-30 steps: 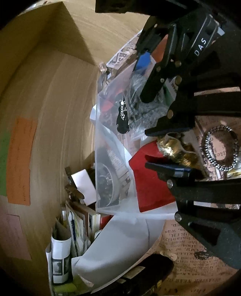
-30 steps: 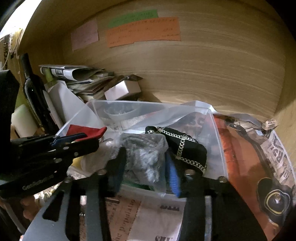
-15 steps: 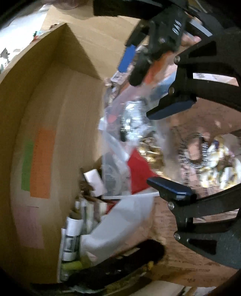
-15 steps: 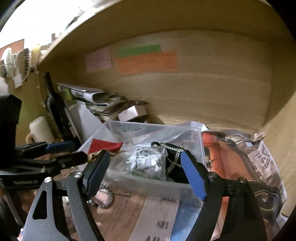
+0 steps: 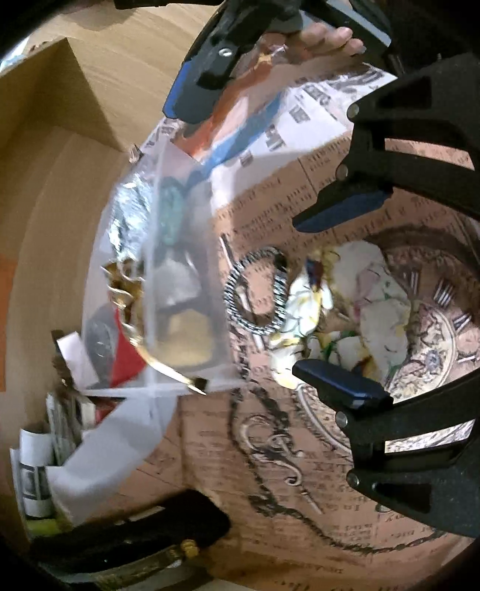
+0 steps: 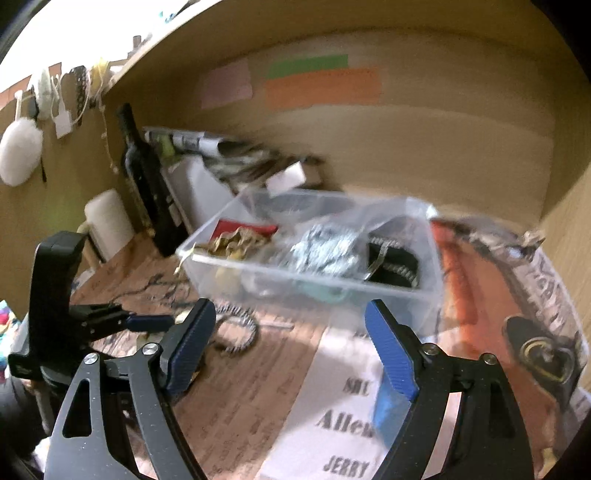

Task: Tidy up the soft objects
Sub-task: 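Grasp the floral scrunchie with the left tool while the right grasps the braided band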

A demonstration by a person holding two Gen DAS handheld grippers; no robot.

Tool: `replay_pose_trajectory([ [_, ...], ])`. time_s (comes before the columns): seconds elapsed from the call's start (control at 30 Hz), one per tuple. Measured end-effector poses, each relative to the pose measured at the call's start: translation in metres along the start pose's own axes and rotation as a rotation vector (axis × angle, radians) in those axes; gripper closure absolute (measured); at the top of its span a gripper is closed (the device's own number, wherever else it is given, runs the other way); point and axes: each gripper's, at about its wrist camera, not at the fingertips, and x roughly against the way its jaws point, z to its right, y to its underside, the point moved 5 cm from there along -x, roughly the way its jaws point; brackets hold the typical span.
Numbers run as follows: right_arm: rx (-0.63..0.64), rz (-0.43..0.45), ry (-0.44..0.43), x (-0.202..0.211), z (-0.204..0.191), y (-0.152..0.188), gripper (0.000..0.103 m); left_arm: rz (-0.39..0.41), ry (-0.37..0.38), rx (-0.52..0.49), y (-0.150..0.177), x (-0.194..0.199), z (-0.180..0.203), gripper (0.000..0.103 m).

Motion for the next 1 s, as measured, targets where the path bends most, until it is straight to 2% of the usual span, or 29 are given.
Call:
replay_pose_trajectory([
  [0.2, 0.034, -0.097, -0.046, -0.029, -0.019, 0.012, 0.022, 0.039, -0.036, -0.026, 0.013, 0.004, 0.0, 0.033],
  [0.47, 0.079, -0.223, -0.09, -0.072, -0.044, 0.02, 0.022, 0.063, -0.048, 0.0, 0.028, 0.019, -0.021, 0.058],
  [0.63, 0.127, -0.301, -0.103, -0.096, -0.057, 0.026, 0.024, 0.072, -0.044, 0.033, 0.031, 0.028, -0.038, 0.062],
  [0.67, 0.134, -0.311, -0.102, -0.1, -0.059, 0.027, 0.027, 0.074, -0.04, 0.039, 0.032, 0.03, -0.04, 0.062],
  [0.73, 0.151, -0.326, -0.101, -0.105, -0.064, 0.029, 0.041, 0.078, -0.04, 0.042, 0.031, 0.03, -0.041, 0.062],
  [0.8, 0.169, -0.332, -0.091, -0.109, -0.067, 0.03, 0.05, 0.082, -0.039, 0.041, 0.031, 0.03, -0.042, 0.063],
  [0.87, 0.181, -0.323, -0.081, -0.109, -0.069, 0.032, 0.061, 0.083, -0.041, 0.048, 0.032, 0.03, -0.042, 0.07],
  [0.93, 0.178, -0.32, -0.09, -0.106, -0.069, 0.033, 0.076, 0.089, -0.042, 0.063, 0.029, 0.03, -0.043, 0.075],
  [1.0, 0.171, -0.314, -0.095, -0.102, -0.065, 0.034, 0.08, 0.099, -0.029, 0.083, 0.024, 0.032, -0.045, 0.078],
])
